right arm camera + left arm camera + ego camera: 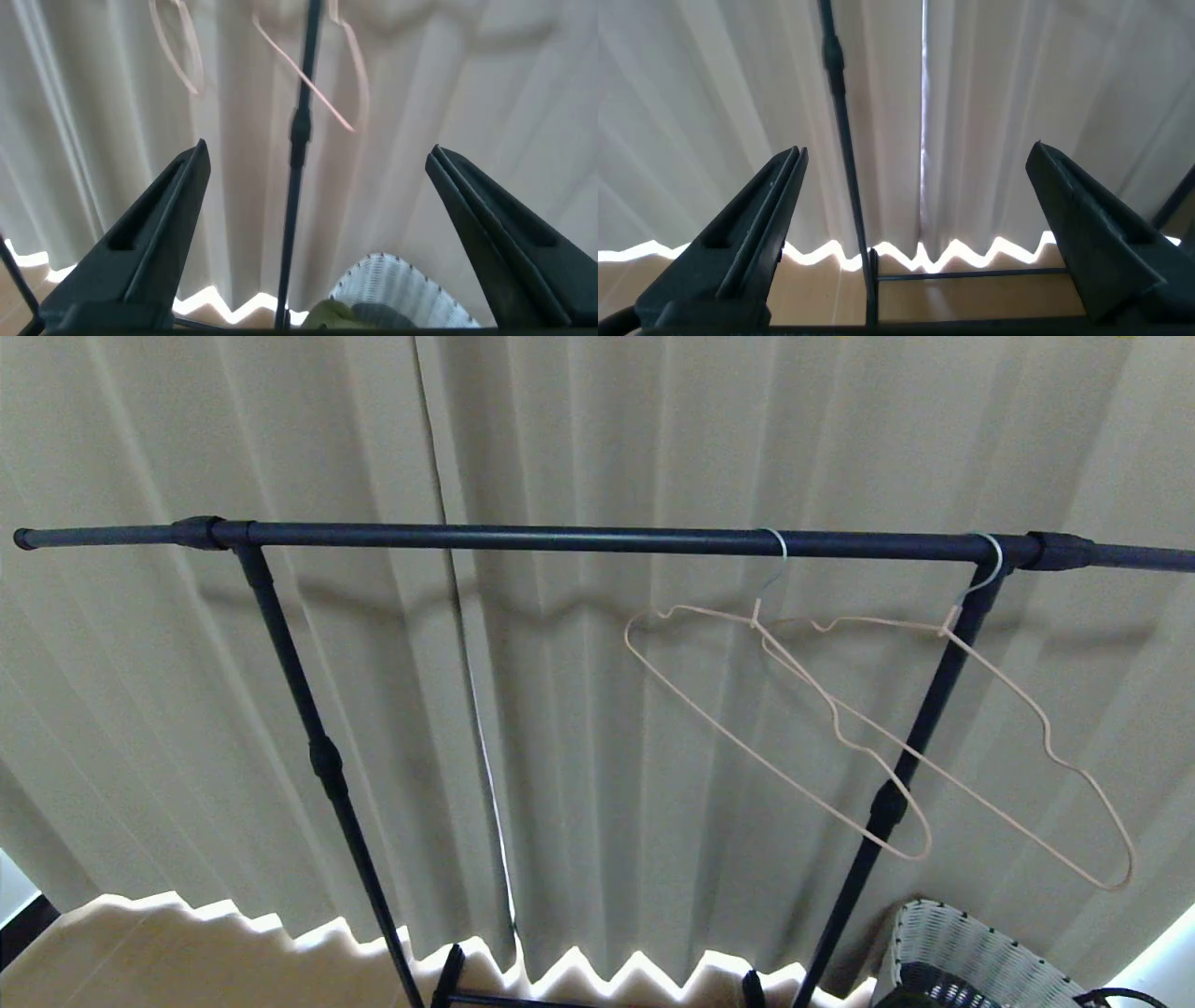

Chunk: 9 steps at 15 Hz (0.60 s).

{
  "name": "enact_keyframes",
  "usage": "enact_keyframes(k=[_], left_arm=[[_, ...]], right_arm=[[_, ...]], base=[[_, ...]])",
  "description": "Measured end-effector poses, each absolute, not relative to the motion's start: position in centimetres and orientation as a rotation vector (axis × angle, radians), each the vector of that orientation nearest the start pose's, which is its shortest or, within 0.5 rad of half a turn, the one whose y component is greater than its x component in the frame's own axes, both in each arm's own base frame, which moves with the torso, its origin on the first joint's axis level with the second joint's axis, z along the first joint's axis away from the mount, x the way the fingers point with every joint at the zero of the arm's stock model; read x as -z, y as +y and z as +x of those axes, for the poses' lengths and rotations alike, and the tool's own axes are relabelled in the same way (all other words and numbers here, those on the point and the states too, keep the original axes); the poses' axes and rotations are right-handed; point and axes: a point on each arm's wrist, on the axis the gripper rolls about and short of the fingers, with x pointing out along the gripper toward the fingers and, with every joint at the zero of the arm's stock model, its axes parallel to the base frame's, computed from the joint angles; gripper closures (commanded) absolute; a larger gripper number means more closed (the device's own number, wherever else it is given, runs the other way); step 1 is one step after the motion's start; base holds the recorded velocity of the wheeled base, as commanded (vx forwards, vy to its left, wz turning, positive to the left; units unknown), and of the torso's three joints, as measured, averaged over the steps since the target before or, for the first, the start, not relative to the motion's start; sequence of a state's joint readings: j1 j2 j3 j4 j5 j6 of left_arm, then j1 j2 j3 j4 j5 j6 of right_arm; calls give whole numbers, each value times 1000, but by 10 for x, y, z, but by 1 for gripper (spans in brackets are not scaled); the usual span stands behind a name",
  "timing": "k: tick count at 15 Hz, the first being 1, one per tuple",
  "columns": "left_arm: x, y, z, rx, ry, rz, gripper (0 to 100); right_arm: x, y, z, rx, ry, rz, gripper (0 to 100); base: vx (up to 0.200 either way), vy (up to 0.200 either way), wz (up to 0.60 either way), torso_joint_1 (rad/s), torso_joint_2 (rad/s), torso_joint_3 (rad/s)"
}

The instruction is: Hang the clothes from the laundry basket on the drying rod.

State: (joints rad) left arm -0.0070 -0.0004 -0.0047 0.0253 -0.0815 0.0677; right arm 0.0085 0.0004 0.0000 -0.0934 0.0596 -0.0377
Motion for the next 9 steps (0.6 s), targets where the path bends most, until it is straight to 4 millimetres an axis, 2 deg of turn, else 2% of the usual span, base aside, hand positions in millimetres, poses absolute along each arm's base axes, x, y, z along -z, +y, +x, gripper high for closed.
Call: enact_keyframes(k=[5,9], left_arm=[[-74,-2,-23,88,15,67,0],[-74,-2,-23,88,18,63,0]], right_arm=[[-85,1,-23,-66,-94,-39,0],[-85,1,-23,-67,-92,-39,0]], base=[[0,0,0,-15,38,24],[0,0,0,-150,415,261]])
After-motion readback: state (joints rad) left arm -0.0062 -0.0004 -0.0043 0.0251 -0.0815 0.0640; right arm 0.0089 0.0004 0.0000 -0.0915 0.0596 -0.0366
